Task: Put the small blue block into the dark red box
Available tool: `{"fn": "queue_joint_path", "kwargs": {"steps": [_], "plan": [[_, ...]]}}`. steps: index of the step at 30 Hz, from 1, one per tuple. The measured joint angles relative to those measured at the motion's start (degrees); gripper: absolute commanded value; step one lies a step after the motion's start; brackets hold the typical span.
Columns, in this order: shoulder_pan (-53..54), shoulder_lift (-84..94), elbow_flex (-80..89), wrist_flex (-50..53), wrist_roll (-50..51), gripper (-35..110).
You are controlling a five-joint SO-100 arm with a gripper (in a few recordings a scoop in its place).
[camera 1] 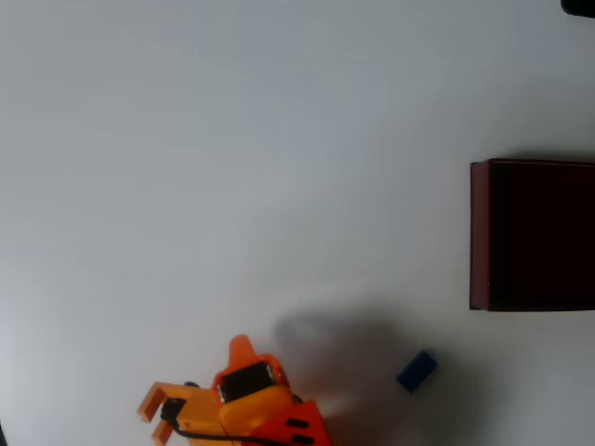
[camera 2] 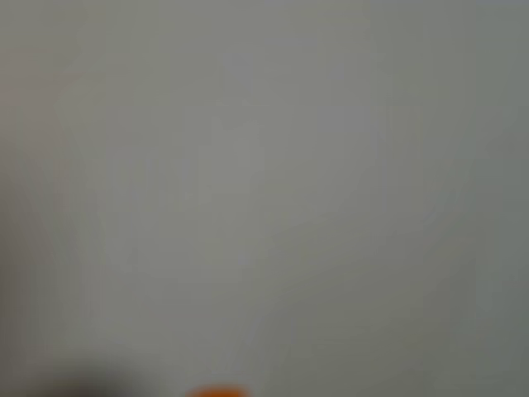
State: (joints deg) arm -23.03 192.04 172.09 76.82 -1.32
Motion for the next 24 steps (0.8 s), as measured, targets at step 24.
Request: {"fn": "queue_joint_path", "kwargs": {"steps": [24], "plan": [[0.09, -0.09, -0.26, -1.76, 7.21, 0]]}}
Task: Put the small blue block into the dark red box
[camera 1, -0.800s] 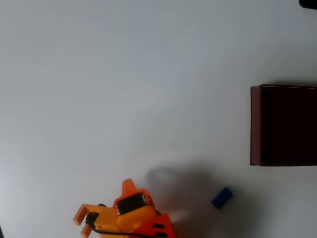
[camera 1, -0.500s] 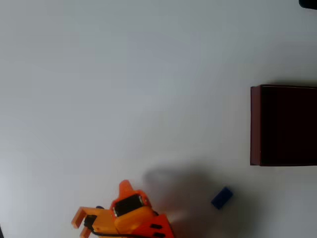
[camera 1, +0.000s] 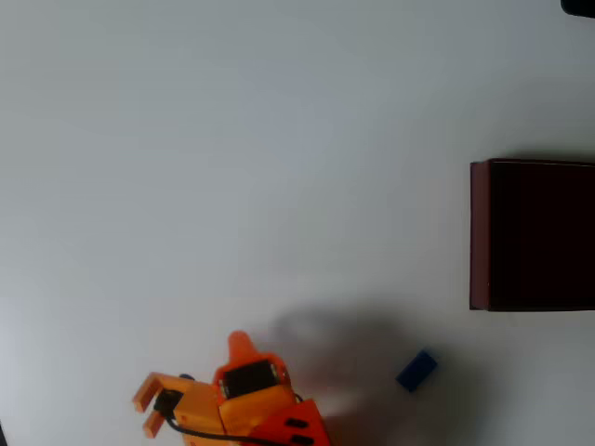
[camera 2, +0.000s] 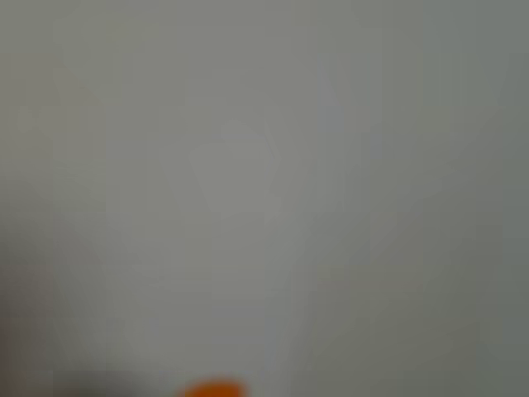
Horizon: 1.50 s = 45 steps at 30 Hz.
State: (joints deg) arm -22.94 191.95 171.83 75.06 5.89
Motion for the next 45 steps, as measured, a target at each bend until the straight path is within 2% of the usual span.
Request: {"fn": "queue_joint_path", "kwargs": {"steps": [2, 6, 11, 18, 27, 36, 45], "plan": [[2.9, 0.0, -0.62, 0.97, 5.36, 6], [10.46, -0.18, -1.93, 2.37, 20.83, 2], [19.95, 0.0, -2.99, 3.16, 36.83, 12], [36.04, -6.06, -7.65, 7.03, 57.48, 17], [57.04, -31.64, -22.15, 14.06, 66.8, 21], [57.39, -47.9, -31.11, 15.12, 81.65, 23], [55.46, -49.92, -29.97, 5.89, 90.26, 23]]}}
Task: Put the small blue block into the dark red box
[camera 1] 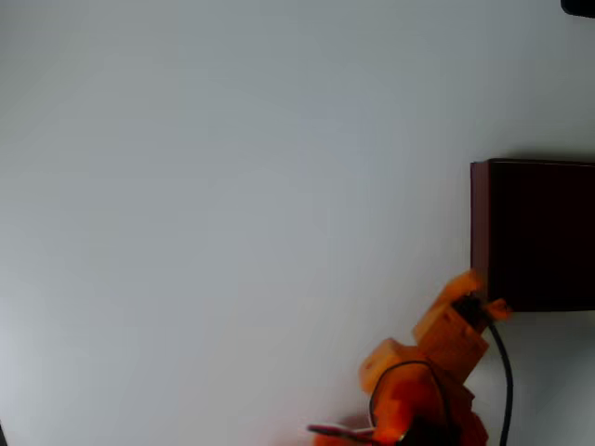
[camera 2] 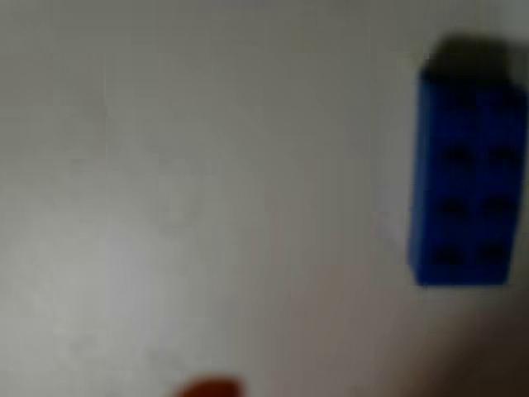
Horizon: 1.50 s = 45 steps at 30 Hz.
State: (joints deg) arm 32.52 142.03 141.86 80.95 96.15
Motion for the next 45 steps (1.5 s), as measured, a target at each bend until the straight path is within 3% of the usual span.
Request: {"fn": "queue_joint_path", "kwargs": {"steps": [14, 45], "plan": [[3.96, 1.85, 12.04, -14.33, -2.37, 23], [8.79, 6.77, 21.09, -17.58, -6.68, 22]]}}
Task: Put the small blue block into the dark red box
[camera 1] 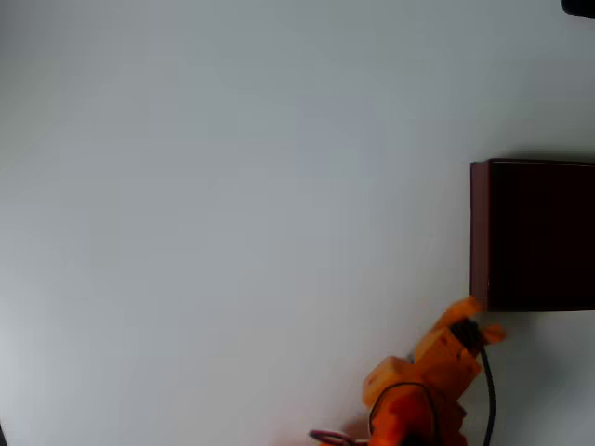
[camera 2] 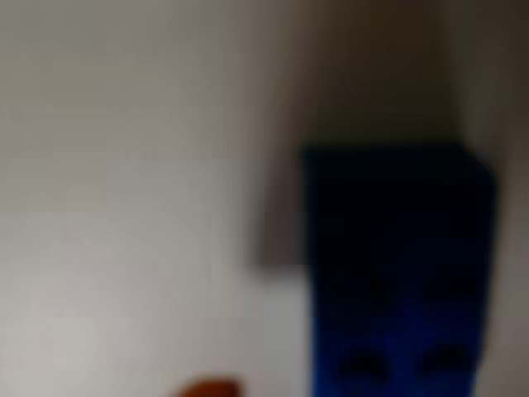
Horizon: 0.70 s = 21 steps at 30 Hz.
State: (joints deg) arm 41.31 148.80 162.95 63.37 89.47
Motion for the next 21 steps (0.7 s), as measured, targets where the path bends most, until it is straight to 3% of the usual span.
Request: {"fn": "queue_joint_path", "kwargs": {"steps": [14, 18, 21], "plan": [[-2.2, -1.67, 1.76, -2.72, 2.11, 19], [-2.72, -2.64, 2.46, -4.57, 2.55, 0], [-2.2, -3.25, 2.46, -5.71, 1.23, 0]]}}
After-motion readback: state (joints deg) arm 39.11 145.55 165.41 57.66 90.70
